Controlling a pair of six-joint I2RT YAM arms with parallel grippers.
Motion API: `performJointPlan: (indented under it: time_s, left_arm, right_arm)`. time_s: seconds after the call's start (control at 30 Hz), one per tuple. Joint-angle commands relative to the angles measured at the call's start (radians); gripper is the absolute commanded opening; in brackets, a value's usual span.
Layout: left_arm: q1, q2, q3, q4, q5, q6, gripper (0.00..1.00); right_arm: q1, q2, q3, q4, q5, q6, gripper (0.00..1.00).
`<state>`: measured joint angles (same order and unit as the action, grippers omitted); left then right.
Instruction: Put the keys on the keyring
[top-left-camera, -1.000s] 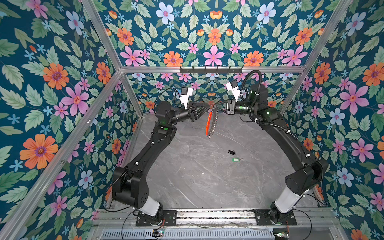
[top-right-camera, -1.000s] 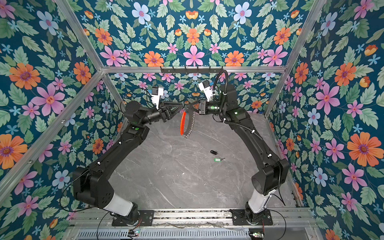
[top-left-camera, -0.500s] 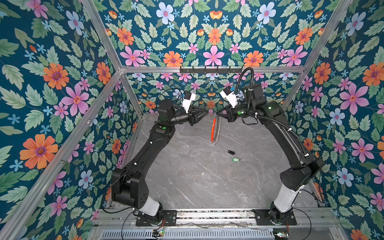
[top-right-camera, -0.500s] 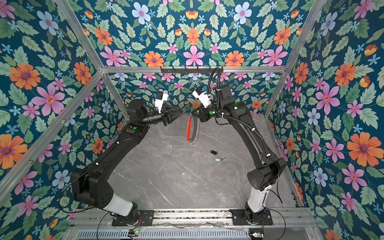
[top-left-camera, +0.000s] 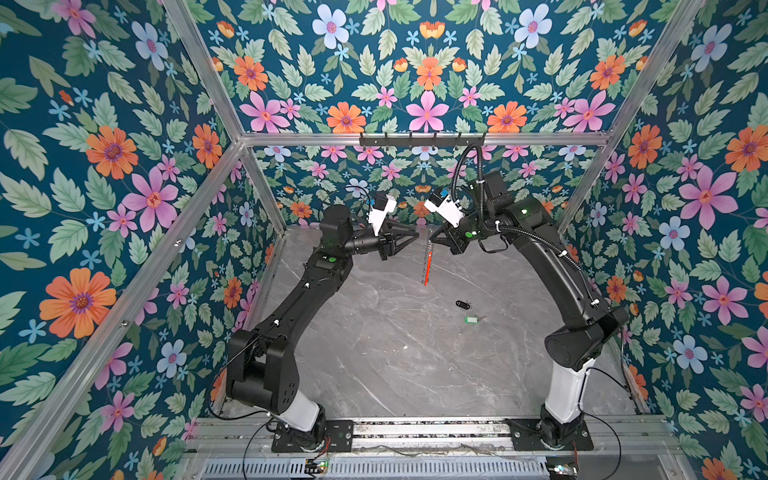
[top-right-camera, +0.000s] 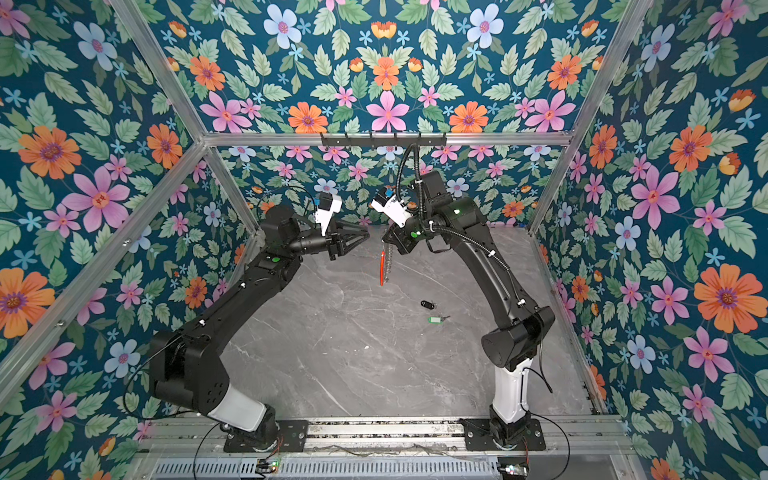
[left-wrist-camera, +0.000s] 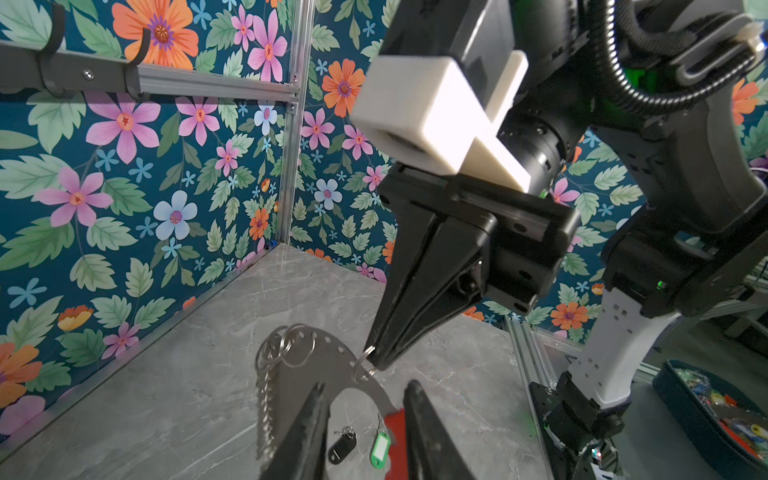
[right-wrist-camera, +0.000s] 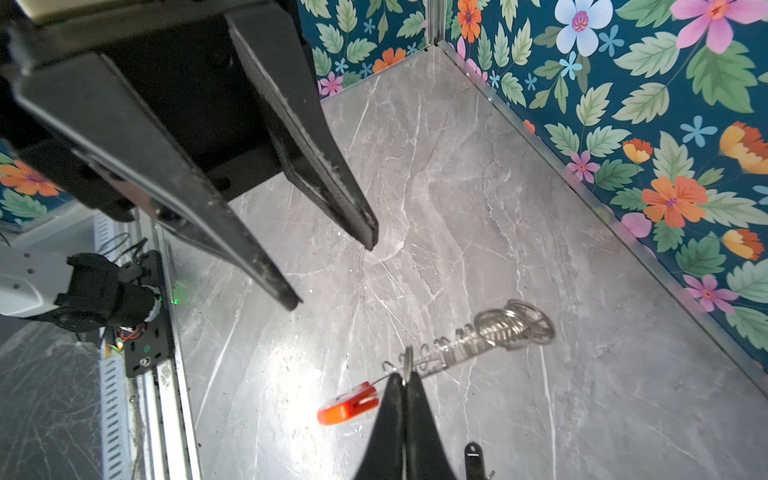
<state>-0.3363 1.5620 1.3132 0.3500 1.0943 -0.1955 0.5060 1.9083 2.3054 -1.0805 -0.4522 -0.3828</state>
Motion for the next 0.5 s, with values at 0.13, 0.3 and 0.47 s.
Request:
performJointPlan:
  time_s: [0.13,0.3,0.47]
  left_arm:
    - [-0.026,0.022,0.003,-0.007,0.036,0.150,0.33]
    - [-0.048,0.052,0.068,-0.160,0.048,0.270,0.33]
    - [-0.048,0.071,0.098,-0.170,0.061,0.274,0.32]
  right_arm:
    - [0.014,0.006,0.018,-0.033,0.038,-0.087,0.00]
    - [0.023,0.028,0.051,-0.062,0.023,-0.090,0.00]
    - [0.027,0.032,0.054,-0.065,0.021,-0.091,0.00]
